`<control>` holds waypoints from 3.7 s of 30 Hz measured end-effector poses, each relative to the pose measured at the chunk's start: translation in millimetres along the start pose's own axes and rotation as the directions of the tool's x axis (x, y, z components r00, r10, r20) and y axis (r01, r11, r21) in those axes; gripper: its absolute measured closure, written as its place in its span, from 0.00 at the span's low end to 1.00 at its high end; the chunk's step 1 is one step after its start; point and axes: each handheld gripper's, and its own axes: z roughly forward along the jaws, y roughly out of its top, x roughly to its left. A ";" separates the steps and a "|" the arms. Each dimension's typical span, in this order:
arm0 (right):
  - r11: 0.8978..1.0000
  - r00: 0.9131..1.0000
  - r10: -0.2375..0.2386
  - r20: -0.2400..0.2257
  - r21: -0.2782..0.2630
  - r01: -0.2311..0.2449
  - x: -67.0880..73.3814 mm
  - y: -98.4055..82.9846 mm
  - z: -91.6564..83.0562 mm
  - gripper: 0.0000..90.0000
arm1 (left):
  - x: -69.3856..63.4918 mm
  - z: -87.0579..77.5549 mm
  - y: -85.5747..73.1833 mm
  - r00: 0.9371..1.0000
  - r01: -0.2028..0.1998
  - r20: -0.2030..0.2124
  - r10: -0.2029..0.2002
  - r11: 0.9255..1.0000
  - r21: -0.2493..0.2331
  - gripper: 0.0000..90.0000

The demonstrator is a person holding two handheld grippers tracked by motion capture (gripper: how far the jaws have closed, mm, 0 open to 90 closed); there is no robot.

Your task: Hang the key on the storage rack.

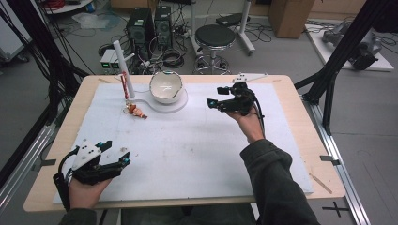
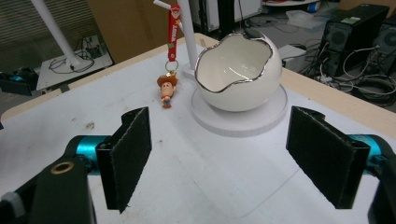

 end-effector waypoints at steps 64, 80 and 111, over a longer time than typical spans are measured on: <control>1.000 0.992 -0.014 0.125 0.017 0.012 7.4 -74.2 -86.1 0.14 | 0.4 4.5 0.0 1.000 -0.002 -0.003 0.002 1.000 0.018 0.28; 1.000 0.989 0.012 0.150 0.007 -0.013 8.8 -96.6 -104.6 0.13 | 1.4 5.8 -0.4 1.000 -0.002 -0.003 0.002 1.000 0.025 0.28; 0.999 0.983 0.044 0.180 -0.001 -0.044 13.1 -133.1 -136.6 0.13 | 1.8 8.8 -3.5 1.000 -0.006 0.003 0.006 0.999 0.042 0.28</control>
